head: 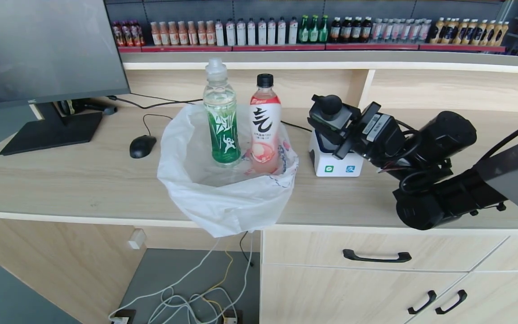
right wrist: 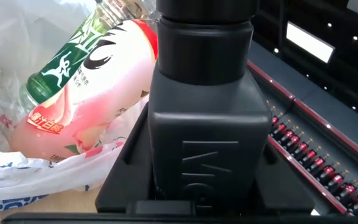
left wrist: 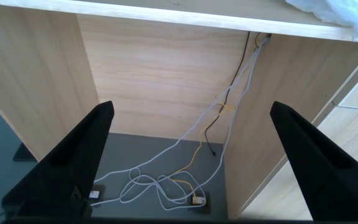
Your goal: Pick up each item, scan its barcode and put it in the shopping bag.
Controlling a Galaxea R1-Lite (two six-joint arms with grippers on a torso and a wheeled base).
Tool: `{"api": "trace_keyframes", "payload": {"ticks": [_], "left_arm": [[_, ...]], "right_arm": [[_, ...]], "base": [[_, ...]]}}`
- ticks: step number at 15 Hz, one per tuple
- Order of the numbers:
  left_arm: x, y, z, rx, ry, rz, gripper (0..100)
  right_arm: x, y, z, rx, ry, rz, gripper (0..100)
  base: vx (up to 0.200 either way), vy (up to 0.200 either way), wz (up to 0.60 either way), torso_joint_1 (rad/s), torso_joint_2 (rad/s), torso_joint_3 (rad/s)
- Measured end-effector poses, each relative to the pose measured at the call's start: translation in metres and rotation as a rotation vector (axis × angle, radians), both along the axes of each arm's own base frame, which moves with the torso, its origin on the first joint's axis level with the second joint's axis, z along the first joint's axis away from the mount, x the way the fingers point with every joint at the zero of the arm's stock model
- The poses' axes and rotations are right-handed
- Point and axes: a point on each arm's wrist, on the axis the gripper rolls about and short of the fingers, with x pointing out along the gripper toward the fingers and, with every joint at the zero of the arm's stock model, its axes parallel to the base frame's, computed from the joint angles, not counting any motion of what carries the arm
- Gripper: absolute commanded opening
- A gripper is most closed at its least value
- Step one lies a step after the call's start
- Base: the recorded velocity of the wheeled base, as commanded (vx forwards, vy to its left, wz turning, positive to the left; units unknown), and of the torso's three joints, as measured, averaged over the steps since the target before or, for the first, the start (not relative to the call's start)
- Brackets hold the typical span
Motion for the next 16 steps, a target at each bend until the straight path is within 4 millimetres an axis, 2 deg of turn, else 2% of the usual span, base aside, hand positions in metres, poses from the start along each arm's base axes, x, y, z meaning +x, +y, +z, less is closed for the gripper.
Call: {"api": "trace_keyframes", "payload": {"ticks": [16], "left_arm": [[0.0,0.0,0.0,0.0,0.0,0.0,100]], "right_arm": [[0.01,0.002,-0.011,-0.015,-0.006,-0.015,0]], "base": [[0.0,0.0,0.0,0.0,0.0,0.0]]}}
